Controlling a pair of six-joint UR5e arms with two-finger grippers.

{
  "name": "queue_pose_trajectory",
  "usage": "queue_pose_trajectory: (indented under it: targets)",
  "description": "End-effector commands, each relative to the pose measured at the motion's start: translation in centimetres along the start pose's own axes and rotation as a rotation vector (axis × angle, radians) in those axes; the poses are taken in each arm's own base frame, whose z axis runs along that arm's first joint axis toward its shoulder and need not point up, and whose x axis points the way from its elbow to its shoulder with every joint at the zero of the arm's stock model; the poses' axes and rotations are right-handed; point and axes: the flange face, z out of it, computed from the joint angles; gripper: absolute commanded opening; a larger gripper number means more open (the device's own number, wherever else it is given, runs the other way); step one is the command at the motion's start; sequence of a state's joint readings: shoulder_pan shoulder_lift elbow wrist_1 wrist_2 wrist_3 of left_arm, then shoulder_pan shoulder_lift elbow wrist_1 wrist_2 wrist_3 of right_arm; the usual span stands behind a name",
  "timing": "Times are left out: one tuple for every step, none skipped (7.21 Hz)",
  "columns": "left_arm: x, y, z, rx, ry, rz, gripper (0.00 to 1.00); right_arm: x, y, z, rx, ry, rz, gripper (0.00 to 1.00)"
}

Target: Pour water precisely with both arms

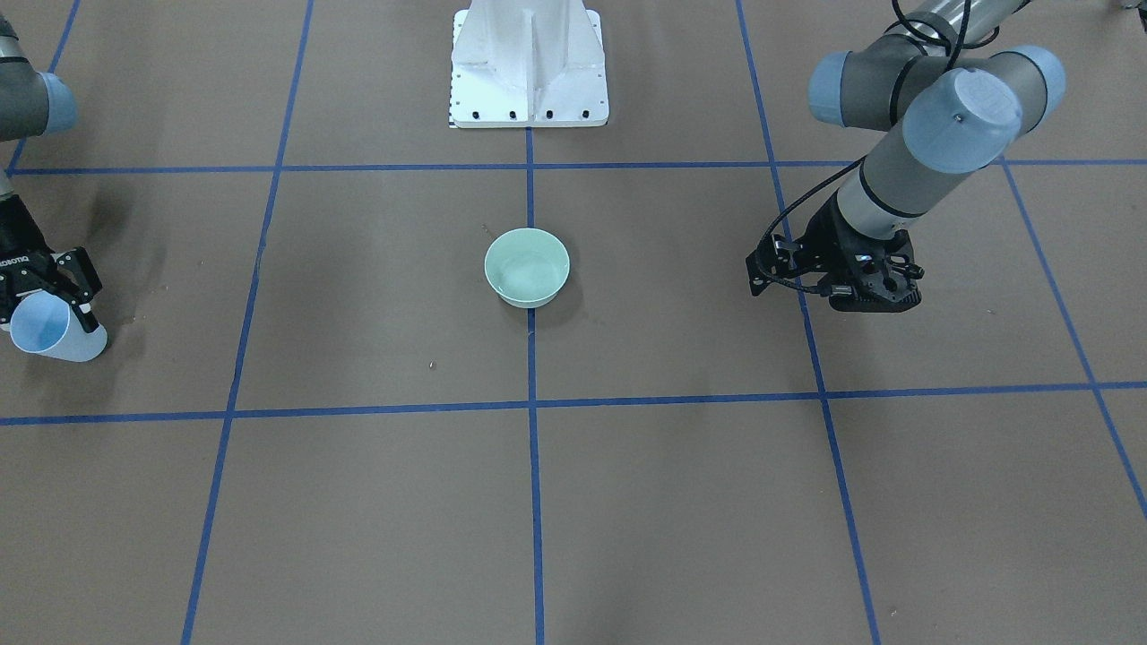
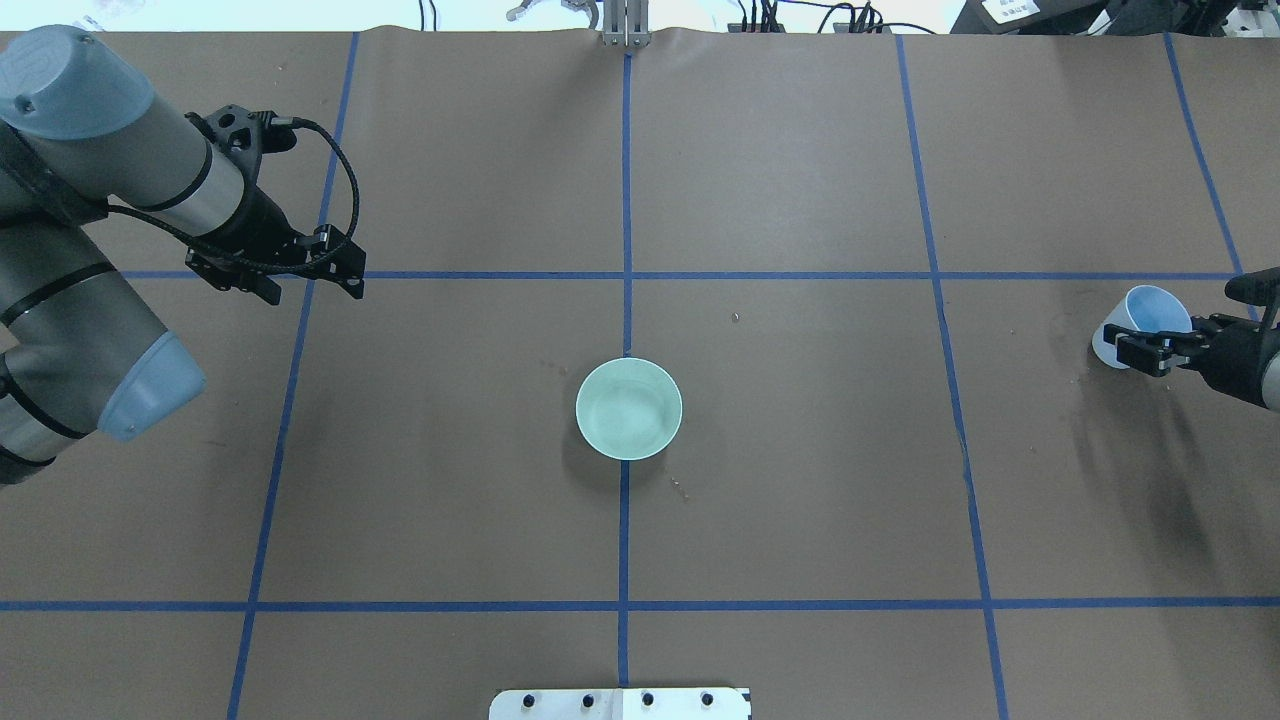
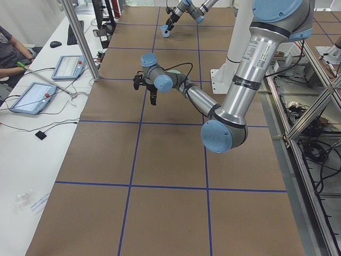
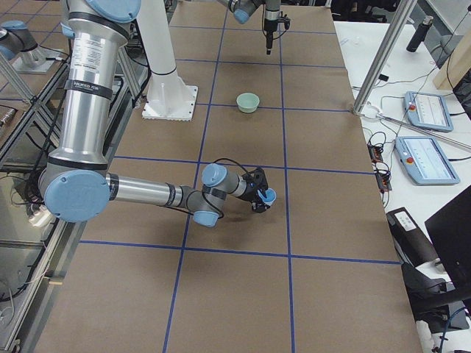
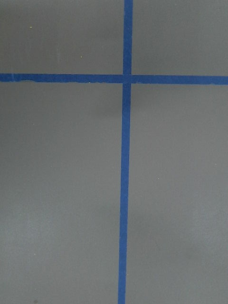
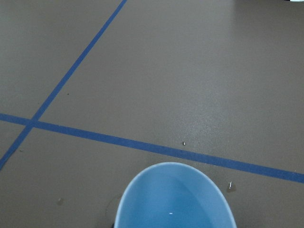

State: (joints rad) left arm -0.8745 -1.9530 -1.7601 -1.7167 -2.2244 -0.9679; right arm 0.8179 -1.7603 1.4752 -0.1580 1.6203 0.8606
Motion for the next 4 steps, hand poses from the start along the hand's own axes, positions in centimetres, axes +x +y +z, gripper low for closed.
queue_pose_trajectory:
  targets:
    - [0.5, 0.0, 0.0, 0.002, 0.003, -0.026, 1.0, 0.0, 0.0, 0.1, -0.001, -0.001, 0.0, 0.98]
    - [2.5, 0.2, -0.2, 0.0, 0.019, -0.045, 1.0, -0.1, -0.1, 0.1, 0.002, -0.004, -0.002, 0.99]
    - [4.5, 0.9, 0.2, -0.011, 0.034, -0.07, 1.0, -0.4, -0.4, -0.2, 0.006, -0.015, -0.006, 0.99]
    - [6.9, 2.2, 0.9, -0.032, 0.047, -0.085, 1.0, -0.9, -0.6, -0.9, -0.005, -0.039, -0.011, 0.99]
